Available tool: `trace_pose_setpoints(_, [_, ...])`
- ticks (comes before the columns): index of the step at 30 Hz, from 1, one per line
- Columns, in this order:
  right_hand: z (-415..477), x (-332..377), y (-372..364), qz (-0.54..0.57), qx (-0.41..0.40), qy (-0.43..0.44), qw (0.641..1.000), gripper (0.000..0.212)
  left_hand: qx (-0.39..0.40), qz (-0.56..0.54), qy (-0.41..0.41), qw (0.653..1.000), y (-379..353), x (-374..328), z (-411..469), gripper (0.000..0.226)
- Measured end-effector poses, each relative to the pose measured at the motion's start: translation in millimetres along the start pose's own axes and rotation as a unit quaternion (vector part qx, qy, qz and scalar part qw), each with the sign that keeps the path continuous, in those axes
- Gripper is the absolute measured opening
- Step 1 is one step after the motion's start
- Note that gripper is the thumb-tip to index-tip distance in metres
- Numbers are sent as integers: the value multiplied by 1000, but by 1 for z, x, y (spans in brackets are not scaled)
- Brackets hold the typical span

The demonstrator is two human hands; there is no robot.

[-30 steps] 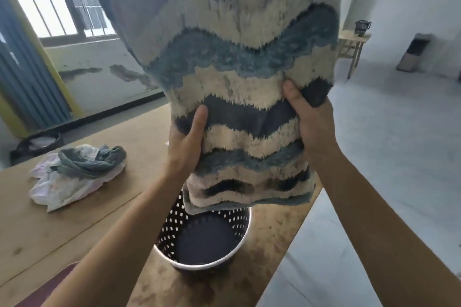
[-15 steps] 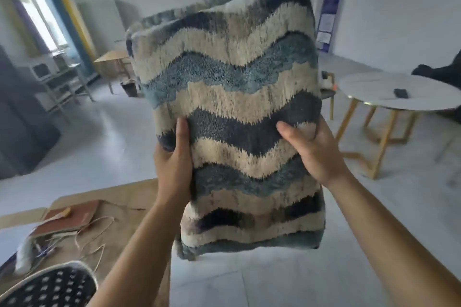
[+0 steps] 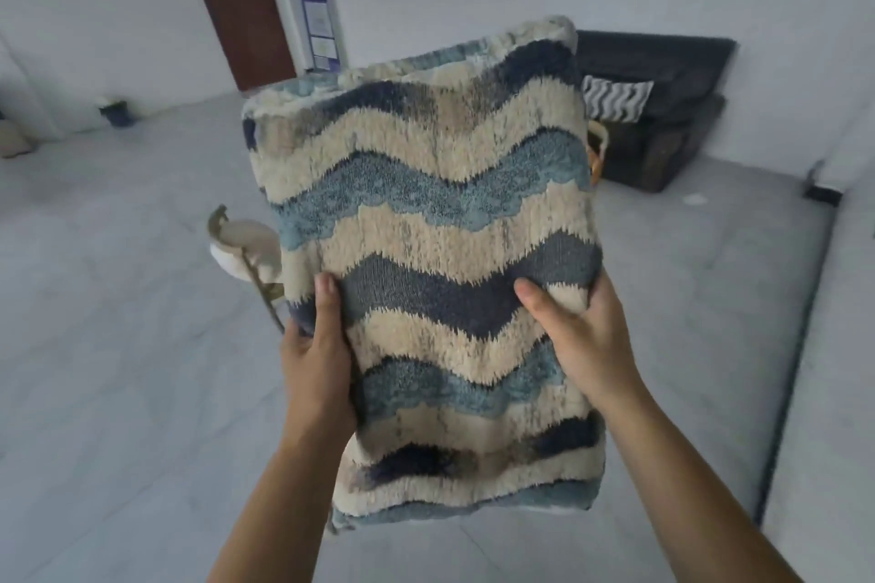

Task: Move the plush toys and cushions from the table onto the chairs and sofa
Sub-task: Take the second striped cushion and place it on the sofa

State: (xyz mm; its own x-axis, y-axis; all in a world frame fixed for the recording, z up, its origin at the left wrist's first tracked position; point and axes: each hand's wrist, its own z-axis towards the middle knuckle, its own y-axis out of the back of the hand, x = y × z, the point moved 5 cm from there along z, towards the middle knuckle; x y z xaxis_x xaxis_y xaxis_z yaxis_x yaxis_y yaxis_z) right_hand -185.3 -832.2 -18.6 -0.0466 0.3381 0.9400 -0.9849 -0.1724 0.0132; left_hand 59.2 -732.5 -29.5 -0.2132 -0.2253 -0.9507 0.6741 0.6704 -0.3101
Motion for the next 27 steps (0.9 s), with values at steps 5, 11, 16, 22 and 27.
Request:
trace_pose_setpoints(5, [62, -61, 76, -3, -90, -52, 995, 47, 62, 23, 15, 998, -113, 54, 51, 26])
trace_pose_setpoints(11, [165, -157, 128, -36, -150, -112, 982, 46, 123, 48, 53, 990, -228, 147, 153, 29])
trace_pose_setpoints(16, [255, -191, 197, -65, -218, -169, 959, 49, 213, 78, 126, 966, -348, 200, 230, 48])
trace_pose_setpoints(22, [352, -225, 323, -75, -335, -171, 923, 42, 332, 126, 153, 922, -551, 262, 282, 35])
trace_pose_setpoints(27, [441, -296, 442, -63, -396, -163, 901, 43, 375, 121, 179, 901, -722, 340, 311, 57])
